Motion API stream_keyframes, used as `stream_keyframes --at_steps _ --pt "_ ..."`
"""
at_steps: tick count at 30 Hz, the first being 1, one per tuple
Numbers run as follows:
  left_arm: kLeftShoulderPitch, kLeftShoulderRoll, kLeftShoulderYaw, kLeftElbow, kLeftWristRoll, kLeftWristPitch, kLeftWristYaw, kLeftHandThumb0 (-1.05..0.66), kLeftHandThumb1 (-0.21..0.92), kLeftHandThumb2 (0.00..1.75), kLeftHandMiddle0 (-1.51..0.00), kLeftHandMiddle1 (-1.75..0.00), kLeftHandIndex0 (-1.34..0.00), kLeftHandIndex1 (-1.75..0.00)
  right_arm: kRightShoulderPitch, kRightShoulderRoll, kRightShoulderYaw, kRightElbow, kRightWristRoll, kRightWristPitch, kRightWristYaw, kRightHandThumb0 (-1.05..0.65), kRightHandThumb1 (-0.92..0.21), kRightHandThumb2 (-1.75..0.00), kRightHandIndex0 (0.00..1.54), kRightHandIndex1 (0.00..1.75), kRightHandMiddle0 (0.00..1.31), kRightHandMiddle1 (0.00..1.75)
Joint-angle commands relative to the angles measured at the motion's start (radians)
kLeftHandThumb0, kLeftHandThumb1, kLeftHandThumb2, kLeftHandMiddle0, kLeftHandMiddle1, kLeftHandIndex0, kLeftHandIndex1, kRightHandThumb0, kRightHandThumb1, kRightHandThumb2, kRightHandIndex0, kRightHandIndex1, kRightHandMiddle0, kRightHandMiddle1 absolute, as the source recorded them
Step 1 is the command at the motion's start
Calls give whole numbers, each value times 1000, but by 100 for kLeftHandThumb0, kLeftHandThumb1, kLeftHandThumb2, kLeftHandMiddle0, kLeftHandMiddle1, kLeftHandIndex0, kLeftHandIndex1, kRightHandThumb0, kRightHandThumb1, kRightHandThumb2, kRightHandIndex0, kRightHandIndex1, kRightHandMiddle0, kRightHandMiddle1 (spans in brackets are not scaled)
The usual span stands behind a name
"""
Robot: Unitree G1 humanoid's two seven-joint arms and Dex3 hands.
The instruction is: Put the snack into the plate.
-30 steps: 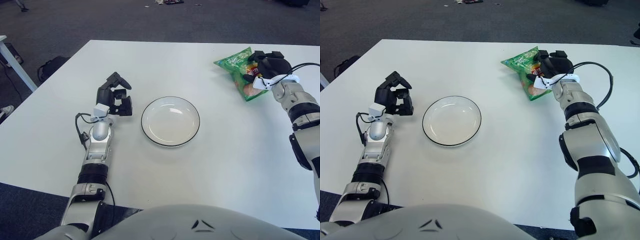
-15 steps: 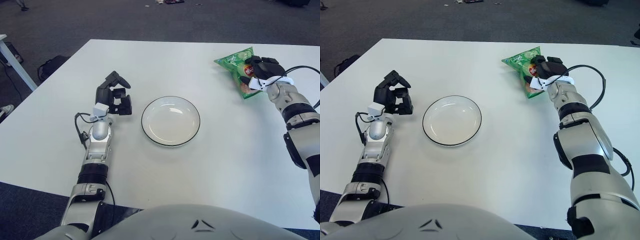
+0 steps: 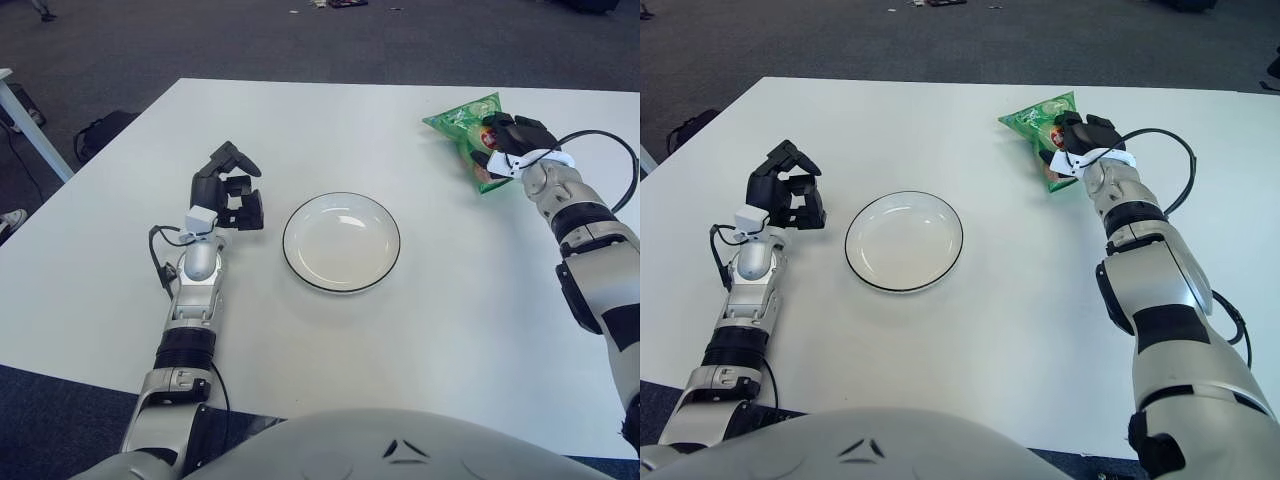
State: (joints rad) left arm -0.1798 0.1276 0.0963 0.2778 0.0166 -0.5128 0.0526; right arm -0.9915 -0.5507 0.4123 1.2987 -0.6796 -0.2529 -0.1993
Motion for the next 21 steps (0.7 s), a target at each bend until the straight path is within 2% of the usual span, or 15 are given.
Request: stream_keyframes --at_steps 1,5,15,21 --pt "159 -56 -16 81 -3 13 3 -56 14 154 -143 -175 -77 -175 -23 14 -8 2 19 -6 19 -98 -92 -107 0 0 0 39" --pt "159 -58 -18 80 -9 9 -2 -56 15 153 -143 -175 -76 -175 -16 10 -5 -3 19 -24 29 -98 -92 -105 0 0 0 32" --pt "161 -56 -23 79 1 2 3 -56 15 153 -143 -175 -76 -175 10 -4 3 -10 15 -55 71 -98 -92 -99 0 0 0 32" --pt "162 -55 -23 76 2 14 5 -56 15 152 -143 -175 -76 -175 49 -40 11 -29 11 -116 91 -97 -92 -97 0 0 0 30"
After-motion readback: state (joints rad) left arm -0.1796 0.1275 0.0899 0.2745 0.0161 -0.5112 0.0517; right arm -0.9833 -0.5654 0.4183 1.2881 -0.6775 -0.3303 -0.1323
